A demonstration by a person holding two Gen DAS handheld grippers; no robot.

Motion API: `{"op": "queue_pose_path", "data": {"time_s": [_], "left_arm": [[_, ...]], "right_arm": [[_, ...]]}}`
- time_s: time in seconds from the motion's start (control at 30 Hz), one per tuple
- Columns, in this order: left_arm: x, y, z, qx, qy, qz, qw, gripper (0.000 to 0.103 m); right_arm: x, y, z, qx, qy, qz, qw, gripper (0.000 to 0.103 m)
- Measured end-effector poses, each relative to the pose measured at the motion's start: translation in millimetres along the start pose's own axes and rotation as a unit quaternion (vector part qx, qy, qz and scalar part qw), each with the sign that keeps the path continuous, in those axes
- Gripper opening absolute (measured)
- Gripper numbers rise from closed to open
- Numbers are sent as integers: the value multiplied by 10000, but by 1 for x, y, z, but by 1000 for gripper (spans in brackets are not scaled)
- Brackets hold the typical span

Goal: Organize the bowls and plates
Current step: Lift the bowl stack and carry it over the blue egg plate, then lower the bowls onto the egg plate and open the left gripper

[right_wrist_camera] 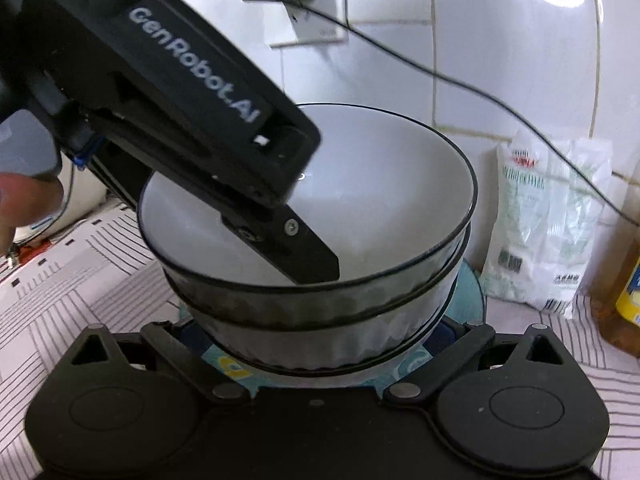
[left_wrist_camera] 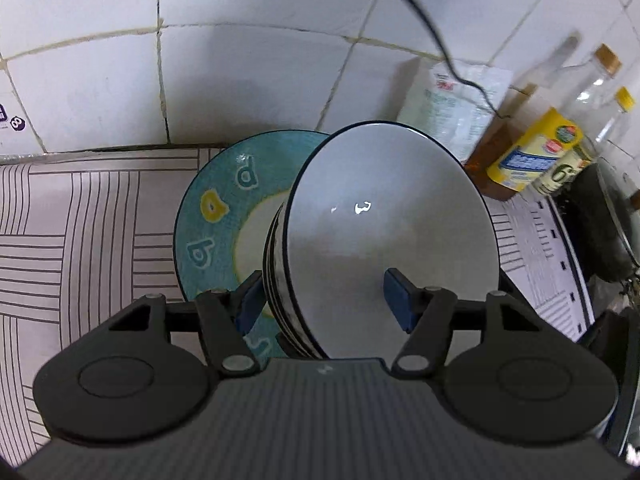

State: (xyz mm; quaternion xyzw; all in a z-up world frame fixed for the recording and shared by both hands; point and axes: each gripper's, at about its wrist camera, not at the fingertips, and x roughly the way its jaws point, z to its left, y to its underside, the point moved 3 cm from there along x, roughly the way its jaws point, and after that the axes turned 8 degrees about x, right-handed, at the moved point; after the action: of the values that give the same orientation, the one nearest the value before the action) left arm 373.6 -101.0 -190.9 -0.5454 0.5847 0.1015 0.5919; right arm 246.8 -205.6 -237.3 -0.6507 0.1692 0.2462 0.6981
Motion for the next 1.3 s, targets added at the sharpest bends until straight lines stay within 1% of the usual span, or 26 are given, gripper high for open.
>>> {"op": "queue_pose_path", "data": {"time_s": [0.17,0.27,0.37,0.4,0.57,0.63,0.7,0.83,0.87,0.9,0.93,0.97,1.03,1.1,1.2,1.27,1.3], "left_arm": [[9,-3,6,-83,-23,73,9999,62],[11,-4,8,-158,13,44,9999,62],[12,-4,14,-413,-10,-53,9991,62],[12,-4,13,-417,-39,-86,9991,62],[10,-5,9,-332,-210,-149,9991,64],[2,-6,7,-121,-325,-275,9990,66],[-9,-5,4,83,-541,-406,9977,69],[-25,4,0,182,-703,-465,9963,70],[-29,7,-2,198,-774,-512,9955,72],[-34,9,-4,184,-928,-580,9938,76],[-39,12,-7,204,-1121,-654,9913,77],[-45,14,-10,254,-1228,-720,9895,77],[-55,17,-14,275,-1211,-753,9894,80],[-67,21,-18,296,-1233,-808,9886,83],[-80,29,-24,429,-1360,-831,9863,86],[-90,34,-28,483,-1397,-833,9855,87],[-94,37,-30,495,-1403,-848,9852,88]], "right_arm": [[14,1,-1,109,55,118,9999,102],[18,-1,-2,150,38,173,9997,102],[21,-5,-4,231,-6,236,9995,102],[24,-7,-5,255,-18,272,9993,102],[36,-13,-10,151,115,434,9989,102],[36,-15,-8,177,242,535,9981,102],[33,-15,-4,188,414,651,9968,102],[15,-12,-1,269,445,643,9966,102],[10,-11,0,284,451,645,9965,102],[5,-9,0,281,467,650,9964,102],[0,-8,1,265,484,643,9964,102],[-7,-7,2,263,536,585,9965,102],[-20,-5,3,287,543,519,9968,102],[-34,-6,7,304,640,494,9963,102],[-50,-6,7,252,768,508,9954,102],[-61,-7,3,306,812,512,9949,102],[-74,-6,-5,355,831,517,9946,102]]}}
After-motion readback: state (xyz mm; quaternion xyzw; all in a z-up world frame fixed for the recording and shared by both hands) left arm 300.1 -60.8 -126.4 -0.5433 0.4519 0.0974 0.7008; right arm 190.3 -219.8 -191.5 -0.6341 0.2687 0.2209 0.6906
